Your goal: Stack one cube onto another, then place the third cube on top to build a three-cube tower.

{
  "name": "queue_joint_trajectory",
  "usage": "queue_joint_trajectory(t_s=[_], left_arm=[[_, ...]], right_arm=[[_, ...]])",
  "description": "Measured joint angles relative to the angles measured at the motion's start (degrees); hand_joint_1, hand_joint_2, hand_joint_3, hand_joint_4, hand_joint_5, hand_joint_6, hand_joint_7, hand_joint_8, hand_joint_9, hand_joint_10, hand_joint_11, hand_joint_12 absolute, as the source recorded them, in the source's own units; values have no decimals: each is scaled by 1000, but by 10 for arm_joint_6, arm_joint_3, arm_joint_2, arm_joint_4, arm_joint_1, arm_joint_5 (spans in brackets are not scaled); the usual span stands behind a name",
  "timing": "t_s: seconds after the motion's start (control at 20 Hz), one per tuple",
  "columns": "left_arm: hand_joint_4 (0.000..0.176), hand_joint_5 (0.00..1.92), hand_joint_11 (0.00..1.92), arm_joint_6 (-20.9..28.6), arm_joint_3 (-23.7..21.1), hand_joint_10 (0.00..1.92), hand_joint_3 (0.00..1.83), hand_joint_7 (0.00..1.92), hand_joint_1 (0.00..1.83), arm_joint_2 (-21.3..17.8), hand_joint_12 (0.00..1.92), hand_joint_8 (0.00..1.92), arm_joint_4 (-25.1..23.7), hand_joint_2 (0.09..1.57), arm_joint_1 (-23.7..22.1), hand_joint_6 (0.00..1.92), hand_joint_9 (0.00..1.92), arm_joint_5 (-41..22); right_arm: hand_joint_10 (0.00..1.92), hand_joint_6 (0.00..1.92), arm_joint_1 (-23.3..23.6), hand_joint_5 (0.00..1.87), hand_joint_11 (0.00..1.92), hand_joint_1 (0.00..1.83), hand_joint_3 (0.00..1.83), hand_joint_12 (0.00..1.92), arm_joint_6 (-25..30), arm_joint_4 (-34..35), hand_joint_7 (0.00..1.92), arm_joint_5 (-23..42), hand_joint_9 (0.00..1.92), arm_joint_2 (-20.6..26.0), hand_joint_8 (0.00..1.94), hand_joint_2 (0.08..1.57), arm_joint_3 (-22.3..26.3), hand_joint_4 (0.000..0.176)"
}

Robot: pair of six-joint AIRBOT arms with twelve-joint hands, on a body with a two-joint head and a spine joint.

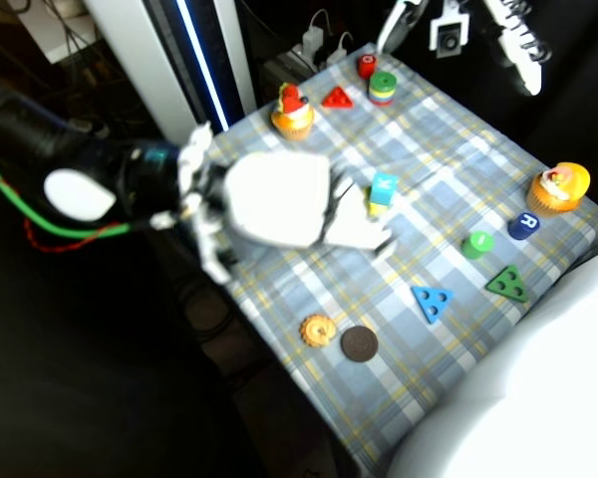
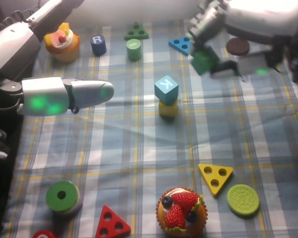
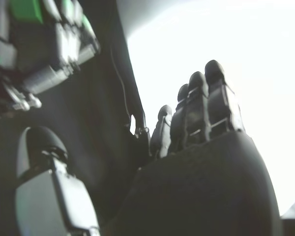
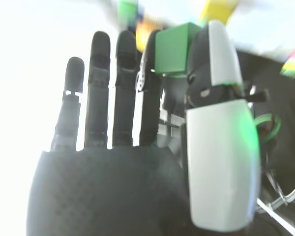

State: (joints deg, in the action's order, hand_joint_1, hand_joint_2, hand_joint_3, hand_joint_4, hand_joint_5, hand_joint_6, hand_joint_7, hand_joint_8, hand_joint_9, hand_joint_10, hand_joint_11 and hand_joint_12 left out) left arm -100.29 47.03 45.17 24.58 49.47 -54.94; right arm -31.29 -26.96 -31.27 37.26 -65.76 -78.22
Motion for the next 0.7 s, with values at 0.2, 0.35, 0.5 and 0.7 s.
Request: queue_joint_trajectory(t_s=[0.2, 0.35, 0.5, 0.7], left_arm=[[176, 0, 0, 0, 2, 3, 0, 89, 689, -1, 75, 2, -3, 775, 2, 0, 94, 18], [176, 0, 21, 0, 8, 2, 0, 75, 700, -1, 50, 1, -4, 778, 2, 0, 87, 28], [176, 26, 19, 0, 8, 3, 0, 71, 731, -1, 58, 1, -4, 771, 2, 8, 93, 32], [176, 28, 17, 0, 11, 4, 2, 75, 700, -1, 73, 2, -3, 786, 2, 2, 91, 39]], right_arm=[[3, 601, 33, 1199, 103, 1198, 1, 1084, 71, -109, 893, 0, 699, -40, 3, 1020, -23, 0], [5, 568, 39, 1218, 13, 1196, 0, 1071, 80, -130, 887, -1, 647, -56, 2, 1016, -40, 0], [2, 490, 38, 1259, 36, 1204, 0, 1021, 84, -141, 887, -9, 667, -69, 0, 1004, -50, 0], [1, 632, 39, 1181, 9, 1195, 0, 1023, 88, -151, 868, -15, 631, -80, 0, 1028, -55, 0]])
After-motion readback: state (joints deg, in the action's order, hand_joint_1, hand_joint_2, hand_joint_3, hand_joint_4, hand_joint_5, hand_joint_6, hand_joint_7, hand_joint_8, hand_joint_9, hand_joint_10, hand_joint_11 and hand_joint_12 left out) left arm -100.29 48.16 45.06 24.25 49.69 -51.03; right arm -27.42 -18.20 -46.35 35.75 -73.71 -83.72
